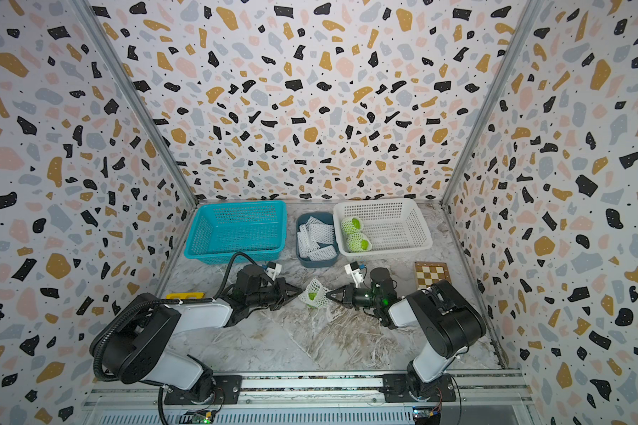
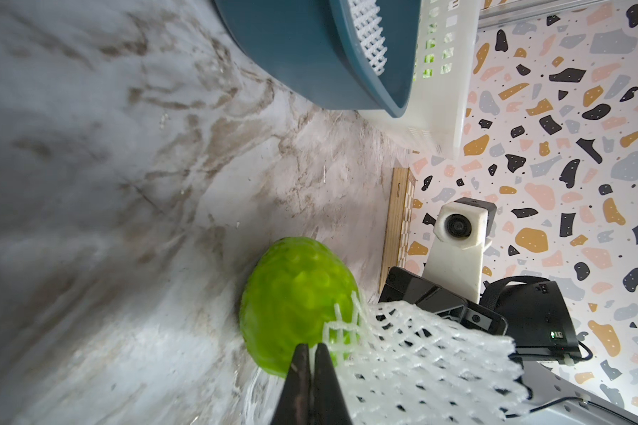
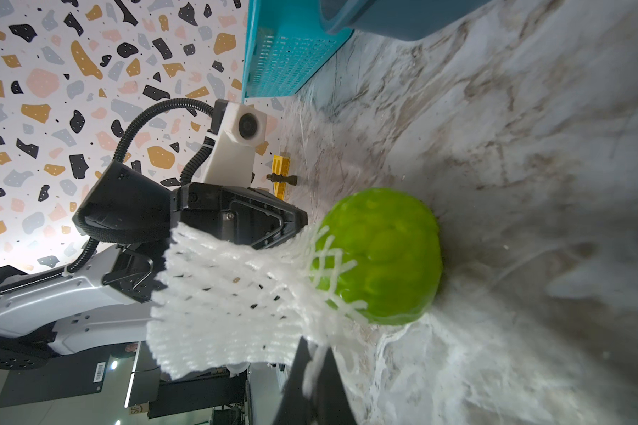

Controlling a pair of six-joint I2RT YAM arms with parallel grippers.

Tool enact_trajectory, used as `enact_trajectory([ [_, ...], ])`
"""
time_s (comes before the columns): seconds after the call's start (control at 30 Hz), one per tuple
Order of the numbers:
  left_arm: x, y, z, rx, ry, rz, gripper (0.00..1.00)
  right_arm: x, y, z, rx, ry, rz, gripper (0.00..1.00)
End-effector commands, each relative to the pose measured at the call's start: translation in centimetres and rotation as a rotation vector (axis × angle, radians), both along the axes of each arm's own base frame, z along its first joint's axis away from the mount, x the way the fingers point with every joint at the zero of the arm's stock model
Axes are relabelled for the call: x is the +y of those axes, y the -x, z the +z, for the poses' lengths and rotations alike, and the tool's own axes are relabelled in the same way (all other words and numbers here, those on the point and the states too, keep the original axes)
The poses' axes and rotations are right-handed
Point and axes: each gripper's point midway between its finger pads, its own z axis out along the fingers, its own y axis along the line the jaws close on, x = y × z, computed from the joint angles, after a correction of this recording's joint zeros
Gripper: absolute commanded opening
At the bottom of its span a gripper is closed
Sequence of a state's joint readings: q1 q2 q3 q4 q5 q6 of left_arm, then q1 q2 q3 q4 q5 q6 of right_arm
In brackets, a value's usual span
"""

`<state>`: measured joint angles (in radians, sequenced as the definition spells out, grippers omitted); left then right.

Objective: Sleeve custard apples in foam nets
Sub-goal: Put on the foam net on the custard apple.

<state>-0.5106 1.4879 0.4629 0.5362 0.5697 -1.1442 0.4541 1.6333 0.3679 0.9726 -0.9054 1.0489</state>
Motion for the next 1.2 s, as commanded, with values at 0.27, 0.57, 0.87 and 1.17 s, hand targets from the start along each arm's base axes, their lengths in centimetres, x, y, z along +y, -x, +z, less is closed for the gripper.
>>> enact_trajectory([
  [0.27, 0.1, -1.8, 0.7, -0.049, -0.045, 0.014, 0.00, 0.4, -2.5, 0.9, -0.065, 0.027, -0.025, 0.00],
  [0.57, -0.3, -2.8, -0.8, -0.016, -0.055, 0.011, 0.00, 0.4, -3.2, -0.4, -0.038, 0.057, -0.037, 0.00],
  [0.87, -0.4, -1.4, -1.1, 0.022, -0.014, -0.012, 0.00, 0.1, -2.3, -1.7, -0.016, 0.083, -0.028, 0.00],
  [1.17, 0.2, -0.6, -1.9, 0.024, -0.074, -0.031, 0.00, -0.2, -2.1, -3.1, -0.021, 0.147, -0.038, 0.00],
])
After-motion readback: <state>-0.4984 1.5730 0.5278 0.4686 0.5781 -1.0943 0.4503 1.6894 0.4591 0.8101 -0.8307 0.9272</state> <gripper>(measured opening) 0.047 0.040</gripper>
